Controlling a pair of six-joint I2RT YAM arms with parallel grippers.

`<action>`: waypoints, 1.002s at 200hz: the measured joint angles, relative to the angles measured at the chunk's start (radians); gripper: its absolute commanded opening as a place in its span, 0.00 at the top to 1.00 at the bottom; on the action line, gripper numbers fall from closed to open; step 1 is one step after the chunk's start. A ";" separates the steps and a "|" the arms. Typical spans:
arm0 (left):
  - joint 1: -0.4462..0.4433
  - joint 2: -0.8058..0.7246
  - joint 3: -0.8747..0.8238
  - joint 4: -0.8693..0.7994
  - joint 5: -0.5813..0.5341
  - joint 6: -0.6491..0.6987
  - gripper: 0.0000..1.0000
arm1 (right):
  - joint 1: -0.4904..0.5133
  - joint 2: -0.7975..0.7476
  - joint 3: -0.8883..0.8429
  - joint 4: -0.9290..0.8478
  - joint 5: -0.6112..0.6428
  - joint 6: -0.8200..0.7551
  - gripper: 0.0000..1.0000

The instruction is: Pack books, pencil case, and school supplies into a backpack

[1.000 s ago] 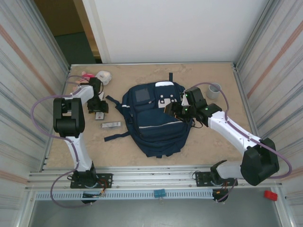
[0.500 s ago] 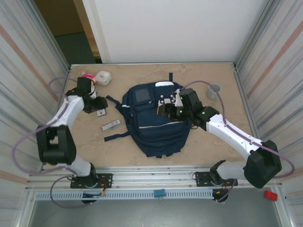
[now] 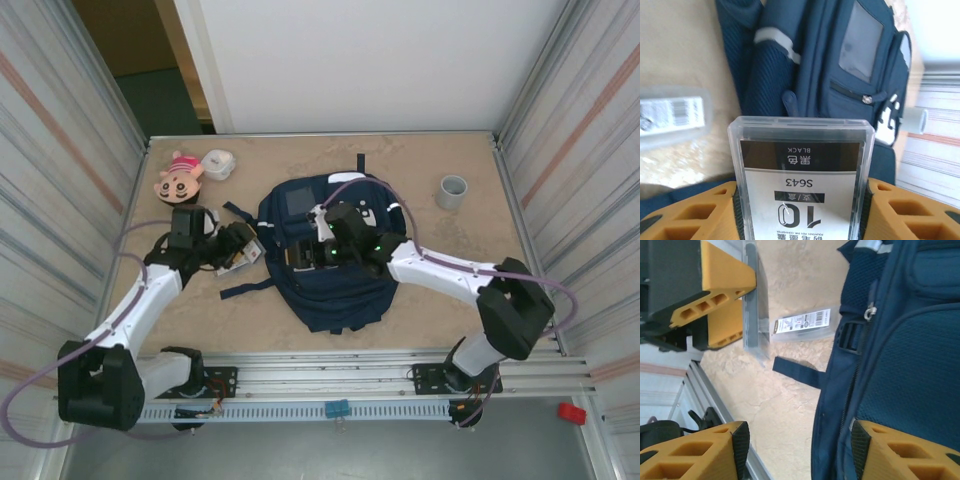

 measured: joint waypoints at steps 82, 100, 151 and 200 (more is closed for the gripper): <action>-0.102 -0.031 -0.106 0.192 0.010 -0.280 0.51 | 0.024 0.151 0.096 0.091 -0.032 -0.024 0.56; -0.105 -0.031 -0.109 0.214 0.010 -0.303 0.51 | 0.027 0.166 0.109 0.093 -0.031 -0.024 0.67; -0.106 -0.031 -0.112 0.221 0.007 -0.332 0.48 | 0.030 0.172 0.114 0.090 -0.012 -0.051 0.86; -0.116 -0.031 -0.099 0.208 0.006 -0.309 0.30 | 0.033 0.126 0.097 0.057 0.016 -0.069 0.87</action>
